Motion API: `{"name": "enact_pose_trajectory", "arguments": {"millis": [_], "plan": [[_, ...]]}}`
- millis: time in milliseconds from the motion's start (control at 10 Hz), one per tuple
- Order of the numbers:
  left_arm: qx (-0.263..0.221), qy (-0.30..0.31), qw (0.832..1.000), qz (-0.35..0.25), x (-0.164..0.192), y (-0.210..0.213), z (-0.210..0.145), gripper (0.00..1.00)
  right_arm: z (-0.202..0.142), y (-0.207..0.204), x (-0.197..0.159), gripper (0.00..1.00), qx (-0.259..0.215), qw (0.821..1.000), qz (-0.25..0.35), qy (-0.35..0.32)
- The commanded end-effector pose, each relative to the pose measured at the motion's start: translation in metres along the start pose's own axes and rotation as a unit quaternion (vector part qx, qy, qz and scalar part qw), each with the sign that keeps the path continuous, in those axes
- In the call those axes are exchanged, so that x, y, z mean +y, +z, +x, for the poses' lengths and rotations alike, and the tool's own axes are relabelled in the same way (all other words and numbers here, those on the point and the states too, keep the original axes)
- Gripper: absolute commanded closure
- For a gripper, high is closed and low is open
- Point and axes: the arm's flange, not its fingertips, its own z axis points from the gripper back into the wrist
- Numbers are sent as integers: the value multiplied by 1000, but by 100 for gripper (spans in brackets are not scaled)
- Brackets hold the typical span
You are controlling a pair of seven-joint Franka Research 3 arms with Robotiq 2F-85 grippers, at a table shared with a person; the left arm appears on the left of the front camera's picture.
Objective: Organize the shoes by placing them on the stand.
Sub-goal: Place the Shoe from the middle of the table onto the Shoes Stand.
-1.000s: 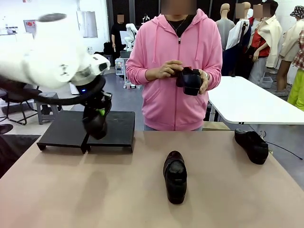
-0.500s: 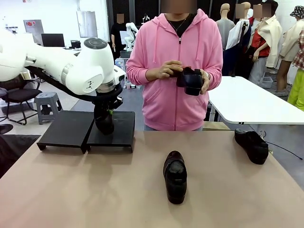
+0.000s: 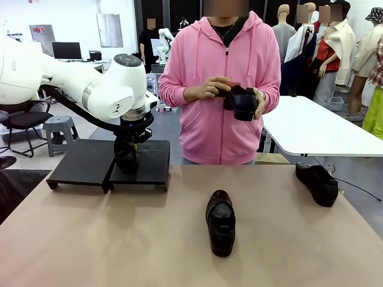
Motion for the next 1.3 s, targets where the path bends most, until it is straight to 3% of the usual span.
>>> {"name": "enact_pose_trajectory", "arguments": {"millis": [0, 100, 200, 600, 800, 1000, 1200], "plan": [[-17, -12, 1000, 11, 0, 1, 6, 74, 1, 2, 5, 0, -4, 1000, 7, -8], [-20, -15, 1000, 14, 0, 0, 6, 15, 1, 2, 5, 0, -4, 1000, 7, -8], [-31, -15, 999, 23, 0, -1, 5, 0, 1, 2, 5, 0, -4, 1000, 7, -8], [-42, -8, 999, 26, 6, 12, -3, 0, 1, 2, 5, 0, -4, 1000, 7, -8], [-21, -27, 999, 6, 19, 51, -31, 0, 1, 2, 5, 0, -4, 1000, 7, -8], [78, -33, 995, -53, 47, 104, -84, 0, 1, 2, 5, 0, -4, 1000, 7, -8], [177, -54, 973, -140, 90, 142, -158, 0, 1, 2, 5, 0, -4, 1000, 7, -8]]}}
